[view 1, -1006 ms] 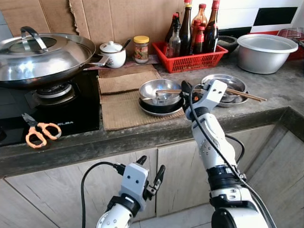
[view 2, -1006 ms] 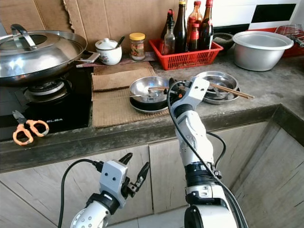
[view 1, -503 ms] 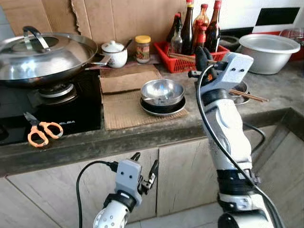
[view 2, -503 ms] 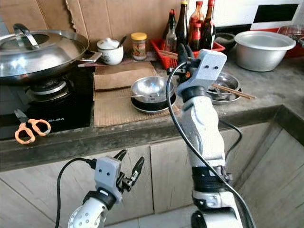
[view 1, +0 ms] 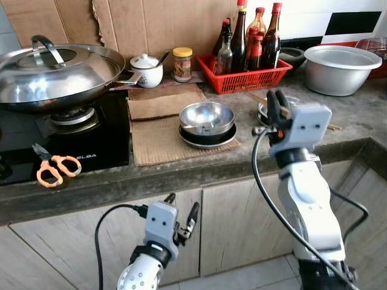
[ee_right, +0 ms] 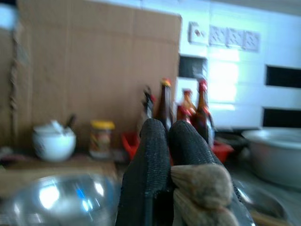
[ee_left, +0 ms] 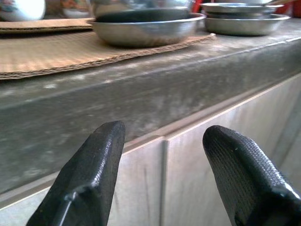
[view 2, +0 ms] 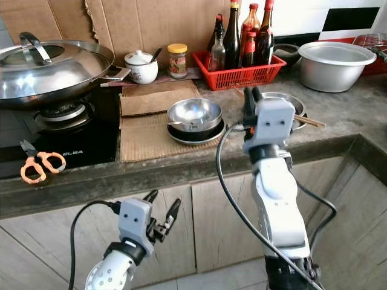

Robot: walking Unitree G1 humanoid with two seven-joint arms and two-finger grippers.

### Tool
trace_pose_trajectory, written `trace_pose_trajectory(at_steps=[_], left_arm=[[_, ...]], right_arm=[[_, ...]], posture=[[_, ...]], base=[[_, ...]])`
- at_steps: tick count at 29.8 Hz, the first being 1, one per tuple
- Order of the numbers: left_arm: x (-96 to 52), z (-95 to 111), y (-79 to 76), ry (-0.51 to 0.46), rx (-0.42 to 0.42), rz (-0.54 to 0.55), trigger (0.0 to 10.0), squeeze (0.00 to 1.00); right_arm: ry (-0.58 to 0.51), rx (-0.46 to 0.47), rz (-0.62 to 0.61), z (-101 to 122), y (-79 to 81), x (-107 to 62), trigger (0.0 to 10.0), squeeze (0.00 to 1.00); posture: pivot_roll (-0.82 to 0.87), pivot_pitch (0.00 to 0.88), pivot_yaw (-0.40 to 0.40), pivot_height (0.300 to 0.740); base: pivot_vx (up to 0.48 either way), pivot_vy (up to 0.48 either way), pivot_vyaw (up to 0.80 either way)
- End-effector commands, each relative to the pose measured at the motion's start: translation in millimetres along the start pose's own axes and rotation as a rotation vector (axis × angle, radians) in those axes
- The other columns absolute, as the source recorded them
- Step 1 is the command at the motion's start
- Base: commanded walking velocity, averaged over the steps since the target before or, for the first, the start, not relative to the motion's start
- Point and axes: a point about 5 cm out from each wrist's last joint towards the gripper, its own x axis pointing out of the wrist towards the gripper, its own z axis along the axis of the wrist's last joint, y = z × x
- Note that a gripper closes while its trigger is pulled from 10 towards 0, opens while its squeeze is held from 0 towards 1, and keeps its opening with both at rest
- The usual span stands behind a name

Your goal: Kitchen organization

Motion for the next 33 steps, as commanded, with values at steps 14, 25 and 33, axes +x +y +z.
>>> trace_pose_trajectory(at_steps=[14, 25, 33], left_arm=[[1.2, -1, 1.8, 0.005, 0.019, 0.008, 10.0, 0.00], [1.9, -2, 0.2, 0.007, 0.022, -0.002, 10.0, 0.00], [0.7, -3, -0.6, 0.012, 0.021, -0.004, 10.0, 0.00]], right_arm=[[0.072, -0.029, -0.023, -10, -1.9, -27.1, 0.0, 0.00], [0.110, -0.025, -0.029, -17, 1.2, -32.9, 0.0, 0.00], [0.223, 0.005, -0.024, -36, 4.7, -42.6, 10.0, 0.00]], posture=[[0.04, 0.000, -0.015, 0.740], [0.03, 0.000, -0.013, 0.740], [0.03, 0.000, -0.013, 0.740]], base=[[-0.133, 0.000, 0.00], [-0.313, 0.000, 0.00], [-0.317, 0.000, 0.00]])
